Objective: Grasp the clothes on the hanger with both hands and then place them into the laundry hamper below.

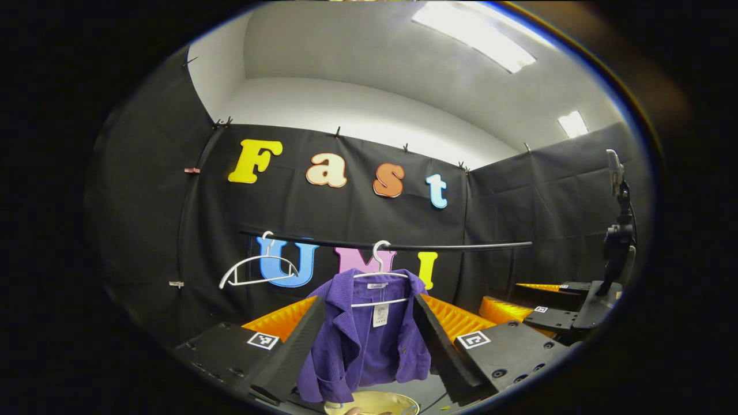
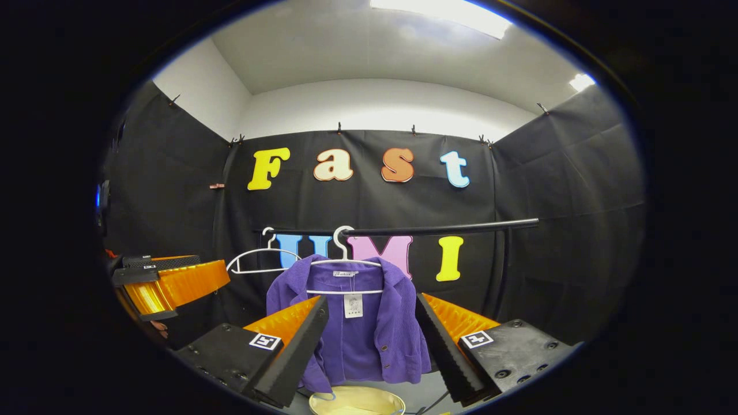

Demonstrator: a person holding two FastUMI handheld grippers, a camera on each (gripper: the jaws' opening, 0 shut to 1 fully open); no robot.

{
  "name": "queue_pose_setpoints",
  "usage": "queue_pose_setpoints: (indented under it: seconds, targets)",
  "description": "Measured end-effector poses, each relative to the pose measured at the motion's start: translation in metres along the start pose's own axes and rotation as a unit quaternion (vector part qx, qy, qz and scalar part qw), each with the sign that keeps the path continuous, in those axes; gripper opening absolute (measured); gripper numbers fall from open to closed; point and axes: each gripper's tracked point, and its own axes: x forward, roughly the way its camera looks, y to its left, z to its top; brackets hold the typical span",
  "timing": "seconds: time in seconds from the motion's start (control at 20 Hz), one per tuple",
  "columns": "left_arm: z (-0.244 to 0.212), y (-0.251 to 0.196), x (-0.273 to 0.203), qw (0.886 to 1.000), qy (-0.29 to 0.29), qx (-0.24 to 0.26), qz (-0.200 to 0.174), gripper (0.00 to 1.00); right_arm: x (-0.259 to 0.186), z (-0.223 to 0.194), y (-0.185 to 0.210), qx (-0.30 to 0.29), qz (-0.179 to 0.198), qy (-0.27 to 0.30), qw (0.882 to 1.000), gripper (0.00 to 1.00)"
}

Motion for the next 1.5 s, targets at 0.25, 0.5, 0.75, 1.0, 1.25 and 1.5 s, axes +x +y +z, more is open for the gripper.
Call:
queue_pose_setpoints:
  seconds: [0.25,0.5,0.75,1.0,1.25,1.5]
  targets:
    - [-0.004,0.006,-0.003,1.0,0.003,0.007,-0.015,0.96,-0.002,0.0,-0.003,-0.014,-0.018,-0.003,1.0,0.97]
    - [-0.003,0.018,-0.007,1.0,-0.002,-0.004,-0.027,0.96,-0.011,-0.004,-0.004,-0.02,-0.036,0.001,0.999,0.97]
    - [-0.012,0.027,-0.001,1.0,0.007,-0.007,-0.023,0.96,-0.008,-0.012,-0.002,-0.014,-0.037,0.006,0.999,0.97]
    - [-0.026,0.021,0.022,1.0,0.012,-0.003,-0.018,0.96,0.021,-0.023,0.003,-0.012,-0.012,0.007,1.0,0.97]
    - [-0.048,0.023,0.066,1.0,0.018,0.004,0.019,0.96,0.072,-0.045,-0.002,-0.005,0.037,0.008,0.999,0.97]
    - [-0.073,0.016,0.104,0.998,0.012,0.004,0.057,0.96,0.114,-0.064,-0.013,-0.001,0.075,-0.007,0.997,0.97]
